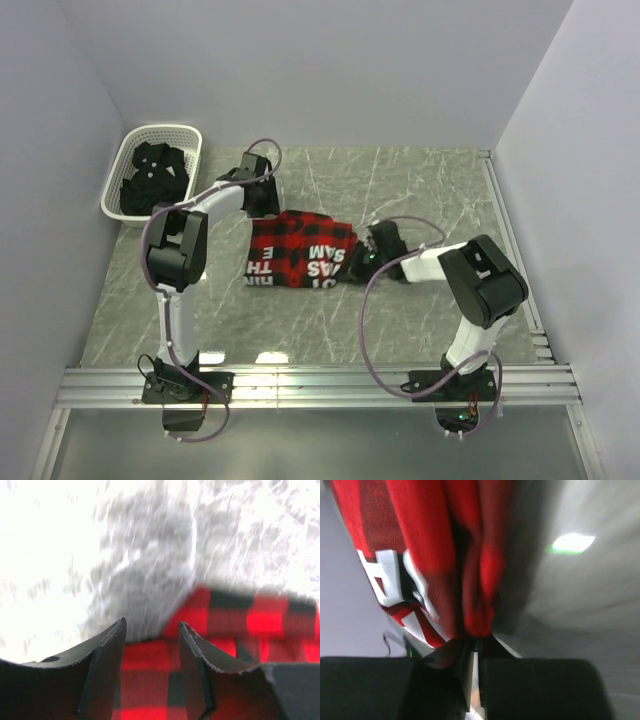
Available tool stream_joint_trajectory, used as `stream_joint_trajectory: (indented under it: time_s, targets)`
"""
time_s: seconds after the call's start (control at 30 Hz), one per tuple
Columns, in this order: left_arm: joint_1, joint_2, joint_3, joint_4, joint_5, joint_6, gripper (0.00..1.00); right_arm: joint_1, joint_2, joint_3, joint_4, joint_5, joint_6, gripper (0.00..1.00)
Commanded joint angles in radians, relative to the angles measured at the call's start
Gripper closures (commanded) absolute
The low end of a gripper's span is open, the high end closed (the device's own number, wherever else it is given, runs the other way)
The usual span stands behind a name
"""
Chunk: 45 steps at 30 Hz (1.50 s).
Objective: Fold and stack the long sleeve shirts
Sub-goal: Fold the shirt
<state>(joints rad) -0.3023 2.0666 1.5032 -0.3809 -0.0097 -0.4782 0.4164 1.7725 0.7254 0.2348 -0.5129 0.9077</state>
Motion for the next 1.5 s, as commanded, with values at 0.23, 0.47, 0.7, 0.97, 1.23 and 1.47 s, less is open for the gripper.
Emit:
stream_joint_trajectory:
  time_s: [0.23, 0.47, 0.7, 0.97, 1.23, 1.47]
  targets:
    - [0.005, -0.008, 0.086, 0.043, -0.042, 0.181, 0.36, 0.142, -0.208, 0.008, -0.195, 0.195, 0.028, 0.55]
    - [-0.036, -0.322, -0.058, 0.066, -0.087, 0.142, 0.19, 0.098, -0.341, 0.039, -0.322, 0.238, -0.105, 0.57]
    - [-0.184, -0.540, -0.247, 0.050, -0.168, 0.153, 0.20, 0.088, -0.268, 0.118, -0.276, 0.166, -0.121, 0.61]
    - [-0.285, -0.736, -0.443, 0.060, -0.179, 0.106, 0.21, 0.087, -0.142, 0.069, -0.125, 0.100, -0.050, 0.66]
    - [-0.337, -0.816, -0.564, 0.086, -0.139, 0.052, 0.22, 0.090, -0.084, -0.004, -0.006, -0.035, 0.033, 0.62]
    - [-0.365, -0.843, -0.621, 0.114, -0.110, 0.010, 0.22, 0.091, -0.104, 0.002, -0.032, -0.021, 0.014, 0.58]
